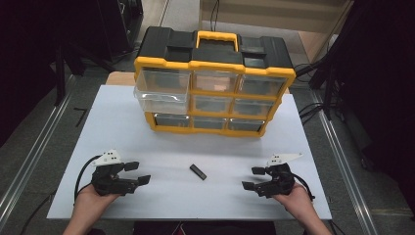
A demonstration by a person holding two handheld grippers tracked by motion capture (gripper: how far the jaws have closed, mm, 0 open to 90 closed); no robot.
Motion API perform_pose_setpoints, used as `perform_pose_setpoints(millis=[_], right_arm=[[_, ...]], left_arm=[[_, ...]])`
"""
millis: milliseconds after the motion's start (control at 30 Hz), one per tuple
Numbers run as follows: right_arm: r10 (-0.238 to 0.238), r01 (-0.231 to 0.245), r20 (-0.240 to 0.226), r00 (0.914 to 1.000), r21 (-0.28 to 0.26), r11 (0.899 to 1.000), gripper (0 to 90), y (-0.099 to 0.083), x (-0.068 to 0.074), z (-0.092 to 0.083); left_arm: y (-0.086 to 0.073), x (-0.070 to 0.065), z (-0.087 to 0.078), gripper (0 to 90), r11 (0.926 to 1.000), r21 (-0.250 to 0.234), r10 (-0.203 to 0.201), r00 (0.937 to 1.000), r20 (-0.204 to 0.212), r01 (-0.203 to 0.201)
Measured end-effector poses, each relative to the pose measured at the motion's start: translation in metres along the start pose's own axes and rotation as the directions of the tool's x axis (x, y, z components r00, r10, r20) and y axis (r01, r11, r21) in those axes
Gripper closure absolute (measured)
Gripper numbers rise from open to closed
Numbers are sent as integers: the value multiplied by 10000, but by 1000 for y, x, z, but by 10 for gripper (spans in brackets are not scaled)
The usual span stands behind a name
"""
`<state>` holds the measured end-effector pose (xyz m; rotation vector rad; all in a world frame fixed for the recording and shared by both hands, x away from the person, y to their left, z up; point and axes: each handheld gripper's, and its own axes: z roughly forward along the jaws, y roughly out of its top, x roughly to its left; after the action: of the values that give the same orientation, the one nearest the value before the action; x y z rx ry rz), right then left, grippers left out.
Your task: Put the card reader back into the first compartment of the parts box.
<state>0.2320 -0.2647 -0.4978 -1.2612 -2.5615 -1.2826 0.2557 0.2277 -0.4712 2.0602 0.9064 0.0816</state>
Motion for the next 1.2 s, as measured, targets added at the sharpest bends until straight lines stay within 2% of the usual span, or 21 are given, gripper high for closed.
perform_pose_setpoints(millis=[667, 767, 933, 1200], right_arm=[[-129, 131, -85, 9999, 232, 9996, 216, 1, 2, 4], [-122, 125, -78, 9999, 309, 9994, 217, 2, 2, 5], [-344, 348, -186, 9992, 206, 9992, 217, 8, 4, 5], [-288, 284, -218, 9993, -146, 9995, 217, 28, 9, 5]], left_arm=[[0, 0, 1, 290, 10000, -35, -24, 9999, 97, 25], [0, 0, 1, 290, 9999, -100, 73, 9999, 84, -72], [1, 0, 2, 291, 9999, -85, 67, 9999, 108, -66], [1, 0, 3, 290, 10000, -41, 50, 10000, 60, -49]])
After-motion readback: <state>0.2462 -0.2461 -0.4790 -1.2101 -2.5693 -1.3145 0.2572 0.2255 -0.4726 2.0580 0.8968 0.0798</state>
